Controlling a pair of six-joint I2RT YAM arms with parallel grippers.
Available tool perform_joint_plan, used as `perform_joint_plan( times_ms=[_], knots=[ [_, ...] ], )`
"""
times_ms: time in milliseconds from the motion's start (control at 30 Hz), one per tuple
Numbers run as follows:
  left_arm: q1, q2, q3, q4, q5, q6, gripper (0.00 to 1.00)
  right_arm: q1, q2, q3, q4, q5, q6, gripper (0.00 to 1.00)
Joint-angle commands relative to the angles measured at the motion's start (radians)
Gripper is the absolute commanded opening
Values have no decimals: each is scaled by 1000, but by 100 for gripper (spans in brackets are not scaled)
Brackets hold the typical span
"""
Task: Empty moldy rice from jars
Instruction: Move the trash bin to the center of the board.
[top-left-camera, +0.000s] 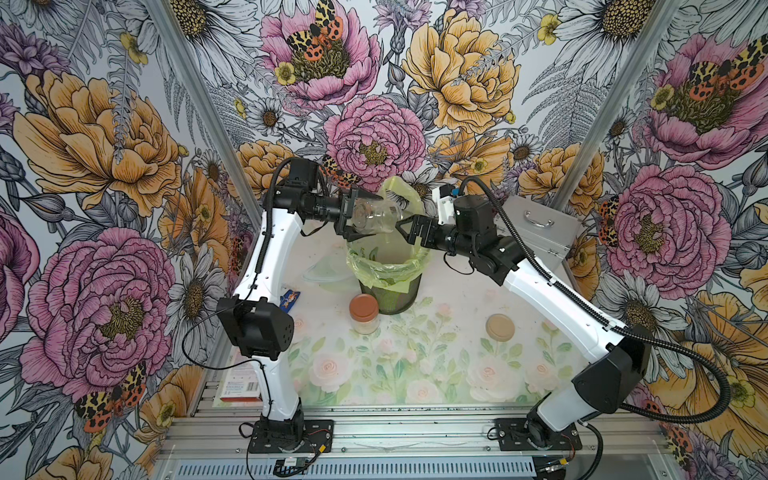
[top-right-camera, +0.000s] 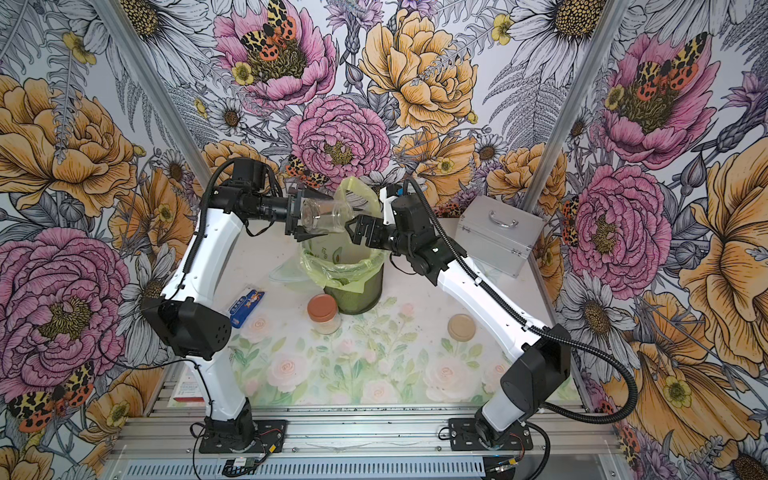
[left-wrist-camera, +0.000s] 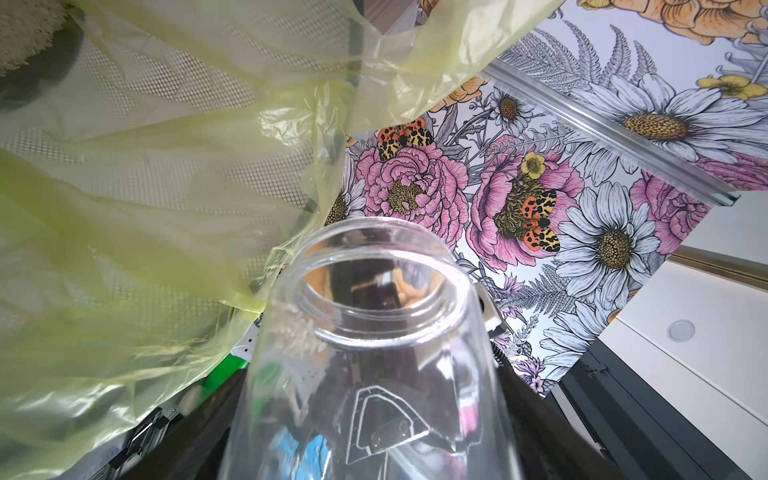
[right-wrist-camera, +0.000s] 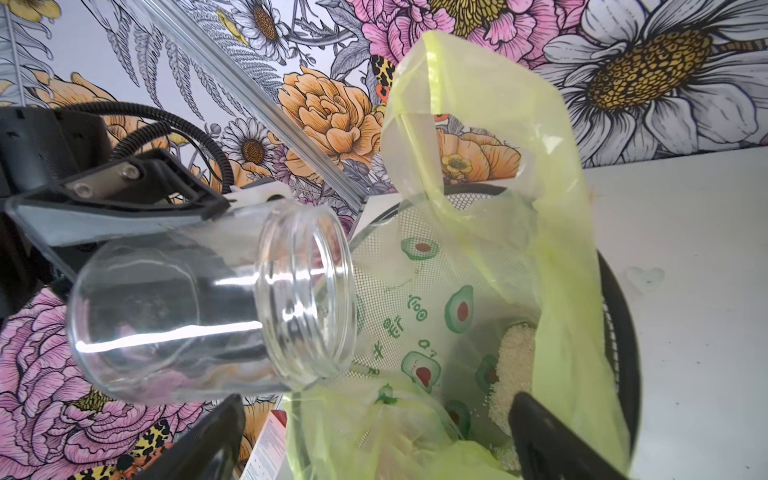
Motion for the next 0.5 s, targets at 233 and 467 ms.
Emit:
perform_joint_plan(
  times_ms=[233, 467],
  knots=[
    [12, -32, 30, -19, 85, 107, 0, 2, -39, -23, -20, 70, -47, 100],
    [19, 33, 120, -353, -111, 451, 0, -4, -65, -34, -22, 70, -44, 100]
  ],
)
